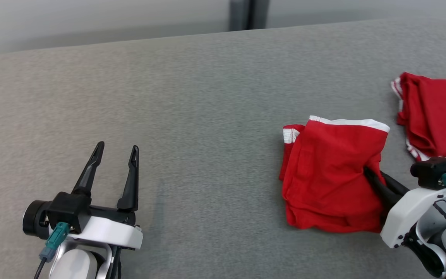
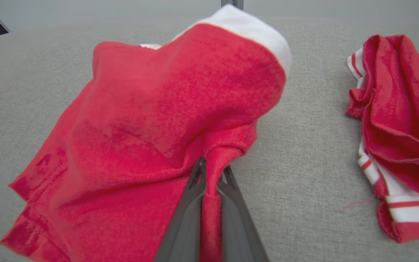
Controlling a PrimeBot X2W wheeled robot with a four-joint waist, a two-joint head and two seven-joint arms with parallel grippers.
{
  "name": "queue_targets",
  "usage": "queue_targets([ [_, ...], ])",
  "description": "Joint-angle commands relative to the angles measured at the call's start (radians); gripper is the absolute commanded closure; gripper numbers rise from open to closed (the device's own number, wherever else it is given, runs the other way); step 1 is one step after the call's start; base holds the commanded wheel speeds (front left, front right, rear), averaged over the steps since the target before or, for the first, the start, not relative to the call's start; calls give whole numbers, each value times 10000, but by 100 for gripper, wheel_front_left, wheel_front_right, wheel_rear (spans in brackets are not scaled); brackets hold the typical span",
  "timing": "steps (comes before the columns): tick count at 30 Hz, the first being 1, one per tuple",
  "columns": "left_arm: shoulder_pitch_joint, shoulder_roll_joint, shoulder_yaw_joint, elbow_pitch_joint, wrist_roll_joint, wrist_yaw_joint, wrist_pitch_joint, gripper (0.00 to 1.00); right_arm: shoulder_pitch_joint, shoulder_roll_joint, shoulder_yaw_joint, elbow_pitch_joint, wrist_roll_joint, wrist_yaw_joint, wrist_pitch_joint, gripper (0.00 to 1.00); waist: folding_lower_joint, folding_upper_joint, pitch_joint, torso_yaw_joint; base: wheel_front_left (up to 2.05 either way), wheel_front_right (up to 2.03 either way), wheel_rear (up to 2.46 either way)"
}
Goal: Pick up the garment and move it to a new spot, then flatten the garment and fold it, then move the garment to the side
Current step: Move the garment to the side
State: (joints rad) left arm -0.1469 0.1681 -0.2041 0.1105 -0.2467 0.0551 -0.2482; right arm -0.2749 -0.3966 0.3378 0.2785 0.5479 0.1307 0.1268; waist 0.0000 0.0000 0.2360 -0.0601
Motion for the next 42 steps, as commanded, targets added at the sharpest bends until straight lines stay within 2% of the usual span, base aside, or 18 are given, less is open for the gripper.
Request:
queue_targets([
  [1,31,86,27,-74,63,49,22,0,62,-88,-46,-94,-47,2,32,100,0,0,43,-550,0,0,0],
  [9,-259,451,-119,-763,269,10,514,0,-612,-578,-88,-162,18,2,-226,100,0,0,644,-1569,0,0,0],
  [14,-577,721,-226,-1183,442,-84,860,0,-1955,-1143,366,103,-10,1,-657,100,0,0,1212,-1830,0,0,0],
  [19,-1040,861,-481,-1497,603,-278,1119,0,-3352,-2012,697,781,197,1,-1071,100,0,0,1841,-1676,0,0,0],
  [20,-1133,876,-519,-1548,629,-287,1142,0,-3578,-2177,693,923,290,1,-1126,100,0,0,1957,-1621,0,0,0],
  [21,-1354,880,-617,-1641,685,-347,1188,0,-3942,-2610,576,1259,415,1,-1243,100,0,0,2199,-1479,0,0,0],
  [23,-1525,895,-660,-1715,719,-376,1185,0,-4220,-2924,468,1597,548,1,-1235,100,0,0,2407,-1370,0,0,0],
  [27,-1797,904,-730,-1800,753,-403,1150,0,-4733,-3251,488,2178,816,1,-1316,100,0,0,2767,-1196,0,0,0],
  [33,-2011,948,-796,-1841,805,-420,1160,0,-5233,-3097,726,3189,1043,1,-1457,100,0,0,3089,-1044,0,0,0],
  [35,-2047,940,-828,-1839,813,-410,1160,0,-5370,-2970,744,3691,1142,1,-1491,0,0,0,3191,-986,0,0,0],
  [42,-1935,1008,-793,-1729,727,-290,1115,0,-5420,-2461,564,4975,1533,1,-2177,0,0,0,3125,-1030,0,0,0],
])
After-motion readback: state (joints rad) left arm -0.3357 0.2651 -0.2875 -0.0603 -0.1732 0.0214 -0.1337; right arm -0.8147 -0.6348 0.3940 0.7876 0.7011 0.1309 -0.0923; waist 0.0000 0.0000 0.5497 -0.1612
